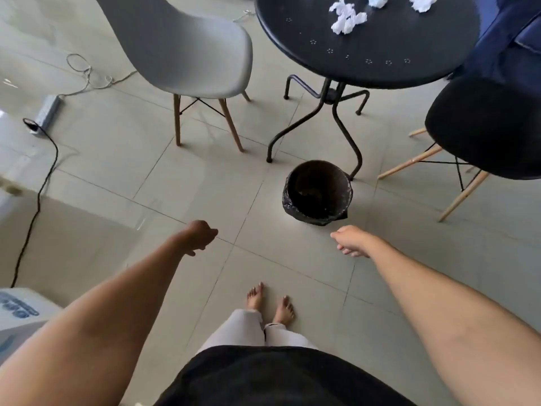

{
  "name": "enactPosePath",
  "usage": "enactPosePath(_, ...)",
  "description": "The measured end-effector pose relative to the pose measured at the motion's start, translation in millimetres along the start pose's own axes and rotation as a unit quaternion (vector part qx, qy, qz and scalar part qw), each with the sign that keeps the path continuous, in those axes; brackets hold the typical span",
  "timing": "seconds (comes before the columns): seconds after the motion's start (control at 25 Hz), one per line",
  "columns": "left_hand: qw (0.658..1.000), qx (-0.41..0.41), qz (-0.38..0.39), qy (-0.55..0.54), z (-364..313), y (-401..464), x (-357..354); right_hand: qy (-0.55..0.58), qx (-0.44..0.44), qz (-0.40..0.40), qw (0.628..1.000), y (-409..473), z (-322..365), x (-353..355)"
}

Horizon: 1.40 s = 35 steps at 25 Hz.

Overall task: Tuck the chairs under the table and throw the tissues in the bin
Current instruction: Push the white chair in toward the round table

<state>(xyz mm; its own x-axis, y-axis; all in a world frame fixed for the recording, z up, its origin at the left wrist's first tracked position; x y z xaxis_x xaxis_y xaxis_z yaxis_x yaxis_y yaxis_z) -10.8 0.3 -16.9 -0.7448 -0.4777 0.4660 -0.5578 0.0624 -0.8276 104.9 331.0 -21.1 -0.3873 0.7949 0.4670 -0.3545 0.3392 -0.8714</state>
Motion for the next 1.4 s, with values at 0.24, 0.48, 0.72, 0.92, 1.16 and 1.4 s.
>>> enactPosePath(0.24, 0.997, 0.022, -0.026, -0.069, 58, 10, 61, -0.083, 0.046, 0.013, 0.995, 11, 120, -24)
enactPosePath(0.48, 0.985, 0.057, -0.068, -0.151, 149, 34, 174, -0.141, 0.107, 0.02, 0.984, 8, 312, -72)
enactPosePath(0.72, 0.967, 0.082, -0.098, -0.219, 235, 48, 296, -0.21, 0.161, 0.061, 0.962, -15, 489, -139)
enactPosePath(0.92, 0.957, 0.097, -0.095, -0.255, 268, 82, 380, -0.272, 0.198, 0.086, 0.938, -15, 620, -164)
enactPosePath(1.16, 0.957, 0.113, -0.081, -0.256, 276, 160, 509, -0.238, 0.206, 0.066, 0.947, 27, 781, -161)
enactPosePath(1.4, 0.956, 0.096, -0.105, -0.257, 262, 229, 652, -0.223, 0.196, 0.069, 0.952, 51, 920, -150)
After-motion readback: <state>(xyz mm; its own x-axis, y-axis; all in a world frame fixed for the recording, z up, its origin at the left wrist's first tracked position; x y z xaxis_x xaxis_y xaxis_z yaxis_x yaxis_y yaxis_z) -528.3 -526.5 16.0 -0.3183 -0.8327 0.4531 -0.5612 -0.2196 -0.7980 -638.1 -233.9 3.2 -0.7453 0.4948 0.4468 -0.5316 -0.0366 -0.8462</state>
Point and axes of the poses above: each hand's wrist, its own y-axis towards the middle knuckle, its own x-axis out of the back of the hand, z = x × y, the point moved 2 cm from there along y, towards the middle knuckle, and after that the axes turned 3 degrees about -x, right-handed, at the moved point
